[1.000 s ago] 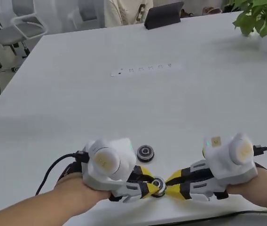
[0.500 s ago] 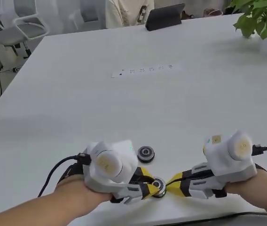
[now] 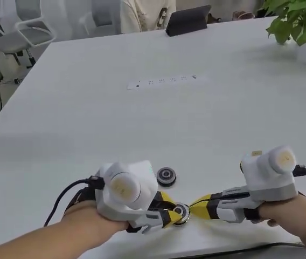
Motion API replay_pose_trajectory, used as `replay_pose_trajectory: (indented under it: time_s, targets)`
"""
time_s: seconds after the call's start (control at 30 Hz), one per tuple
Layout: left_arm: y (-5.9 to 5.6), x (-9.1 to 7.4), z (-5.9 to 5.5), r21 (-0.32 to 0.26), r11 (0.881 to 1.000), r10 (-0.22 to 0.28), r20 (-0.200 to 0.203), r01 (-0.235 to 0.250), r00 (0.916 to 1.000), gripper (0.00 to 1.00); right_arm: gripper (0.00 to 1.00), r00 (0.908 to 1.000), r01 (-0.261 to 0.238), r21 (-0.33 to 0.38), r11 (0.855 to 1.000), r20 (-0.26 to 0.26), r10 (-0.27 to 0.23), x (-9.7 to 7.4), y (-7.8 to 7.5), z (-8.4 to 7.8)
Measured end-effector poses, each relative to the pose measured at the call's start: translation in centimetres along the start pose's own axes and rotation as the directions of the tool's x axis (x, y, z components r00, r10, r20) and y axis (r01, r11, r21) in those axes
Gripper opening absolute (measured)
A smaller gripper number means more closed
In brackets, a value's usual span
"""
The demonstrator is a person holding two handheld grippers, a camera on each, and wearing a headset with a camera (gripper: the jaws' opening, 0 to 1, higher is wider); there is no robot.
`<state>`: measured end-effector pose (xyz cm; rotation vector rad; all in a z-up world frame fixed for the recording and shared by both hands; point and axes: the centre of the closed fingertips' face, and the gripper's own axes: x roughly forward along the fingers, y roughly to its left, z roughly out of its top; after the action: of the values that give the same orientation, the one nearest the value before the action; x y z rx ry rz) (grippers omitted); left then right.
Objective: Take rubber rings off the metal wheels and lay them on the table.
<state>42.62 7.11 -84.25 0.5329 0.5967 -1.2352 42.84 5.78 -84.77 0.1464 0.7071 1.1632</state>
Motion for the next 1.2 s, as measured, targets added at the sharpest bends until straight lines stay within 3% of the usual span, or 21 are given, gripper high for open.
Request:
replay_pose_trajectory:
  time_s: [0.37, 0.43, 0.93, 1.0, 1.2]
  targets:
    - [0.0, 0.0, 0.0, -0.006, 1.000, 0.010, -0.006, -0.010, 0.9999, 0.07, 0.00, 0.9990, -0.028, 0.031, 0.999, 0.037, 0.027, 0.0, 0.5, 0.4]
    - [-0.1, 0.0, 0.1, -0.007, 1.000, 0.010, -0.006, -0.010, 0.9999, 0.07, 0.00, 0.9988, -0.030, -0.015, 0.999, 0.039, 0.030, 0.1, 0.7, 0.6]
    - [-0.2, 0.1, 0.2, -0.005, 1.000, 0.013, -0.002, -0.013, 0.9999, 0.07, 0.00, 0.9944, -0.097, -0.042, 0.994, 0.038, 0.099, 0.8, 2.2, 0.8]
    - [-0.3, 0.2, 0.2, 0.004, 1.000, 0.009, -0.003, -0.009, 1.0000, 0.07, 0.00, 0.9895, -0.126, -0.062, 0.990, 0.063, 0.130, 0.9, 2.8, 1.4]
    - [-0.2, 0.1, 0.2, -0.005, 1.000, 0.010, -0.002, -0.010, 0.9999, 0.07, 0.00, 0.9935, -0.104, -0.069, 0.992, 0.040, 0.107, 0.8, 2.2, 1.0]
